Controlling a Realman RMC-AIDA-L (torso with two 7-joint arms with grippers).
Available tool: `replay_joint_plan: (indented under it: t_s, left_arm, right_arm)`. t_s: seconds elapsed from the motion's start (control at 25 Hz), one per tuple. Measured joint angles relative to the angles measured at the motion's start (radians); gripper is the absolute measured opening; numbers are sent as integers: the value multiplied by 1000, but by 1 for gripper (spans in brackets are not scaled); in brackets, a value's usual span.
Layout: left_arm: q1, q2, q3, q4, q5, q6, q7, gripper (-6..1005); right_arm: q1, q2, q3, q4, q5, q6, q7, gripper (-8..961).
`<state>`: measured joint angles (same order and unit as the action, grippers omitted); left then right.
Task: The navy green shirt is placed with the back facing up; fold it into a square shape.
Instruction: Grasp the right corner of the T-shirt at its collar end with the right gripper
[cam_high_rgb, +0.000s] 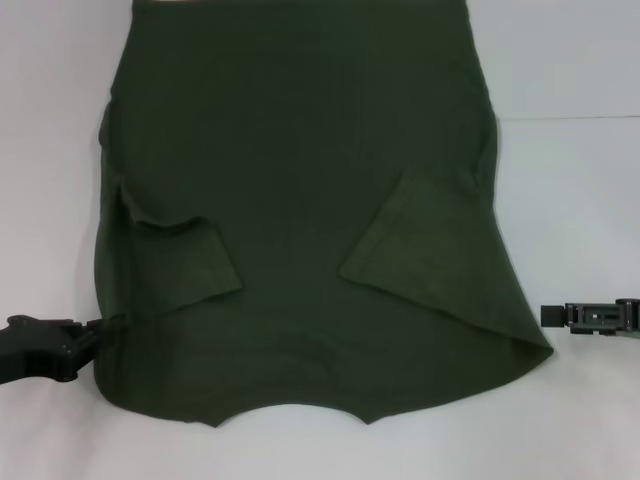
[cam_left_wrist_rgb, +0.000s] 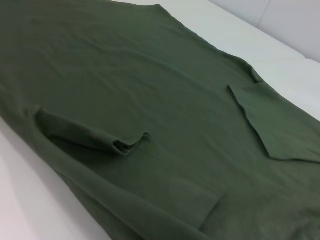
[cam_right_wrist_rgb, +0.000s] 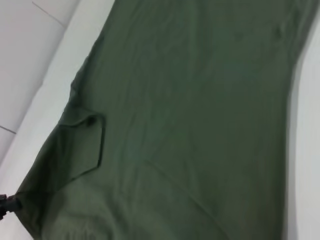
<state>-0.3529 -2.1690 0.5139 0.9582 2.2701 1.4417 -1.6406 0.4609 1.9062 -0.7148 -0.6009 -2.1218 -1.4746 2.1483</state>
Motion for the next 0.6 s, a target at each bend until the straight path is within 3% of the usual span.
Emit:
replay_joint_plan:
  t_s: [0.36, 0.6]
  left_arm:
    - [-3, 2, 2, 0, 0, 0, 3, 58]
    - [-4, 2, 2, 0, 2, -2, 4, 58]
  right_arm:
    - [-1, 19, 4, 7, -22, 12, 4, 913]
    - [3, 21, -5, 36, -23, 36, 5, 913]
